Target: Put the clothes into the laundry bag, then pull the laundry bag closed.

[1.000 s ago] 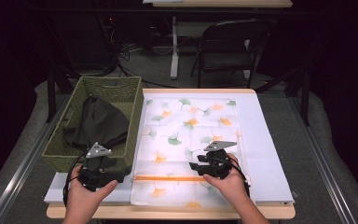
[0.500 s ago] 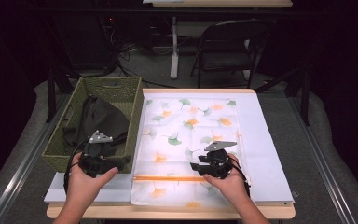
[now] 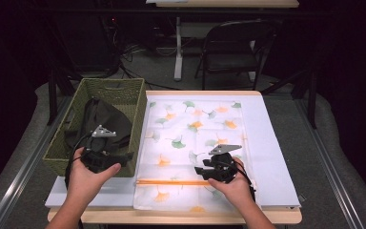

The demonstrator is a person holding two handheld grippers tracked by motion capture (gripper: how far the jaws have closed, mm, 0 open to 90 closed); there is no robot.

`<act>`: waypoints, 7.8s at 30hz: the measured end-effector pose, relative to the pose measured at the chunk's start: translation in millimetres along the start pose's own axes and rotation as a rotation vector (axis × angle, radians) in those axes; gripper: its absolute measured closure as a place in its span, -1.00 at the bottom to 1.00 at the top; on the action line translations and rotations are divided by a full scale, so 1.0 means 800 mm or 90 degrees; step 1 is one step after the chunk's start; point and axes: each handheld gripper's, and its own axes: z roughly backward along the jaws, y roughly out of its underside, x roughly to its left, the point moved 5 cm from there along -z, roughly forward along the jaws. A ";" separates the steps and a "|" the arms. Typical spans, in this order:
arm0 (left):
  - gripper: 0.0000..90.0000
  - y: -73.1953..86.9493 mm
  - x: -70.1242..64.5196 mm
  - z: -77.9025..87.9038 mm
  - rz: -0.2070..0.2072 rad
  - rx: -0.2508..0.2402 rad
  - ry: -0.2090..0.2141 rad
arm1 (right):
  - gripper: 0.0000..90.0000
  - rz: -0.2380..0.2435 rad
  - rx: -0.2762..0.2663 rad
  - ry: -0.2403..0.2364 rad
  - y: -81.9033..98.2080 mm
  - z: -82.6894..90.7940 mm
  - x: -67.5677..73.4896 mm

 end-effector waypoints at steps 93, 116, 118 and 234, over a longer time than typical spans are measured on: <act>-0.47 -0.077 0.169 -0.040 0.177 0.110 -0.119 | 0.16 -0.002 0.008 0.001 0.007 -0.006 -0.003; -0.50 -0.066 0.215 -0.051 0.212 0.139 -0.158 | 0.14 -0.004 0.004 0.026 0.021 0.007 -0.003; -0.50 -0.066 0.217 -0.053 0.217 0.141 -0.162 | 0.14 -0.003 0.008 0.028 0.022 0.007 -0.003; -0.66 -0.014 0.238 -0.149 0.222 0.227 -0.178 | 0.11 0.002 0.034 0.024 0.030 -0.003 0.000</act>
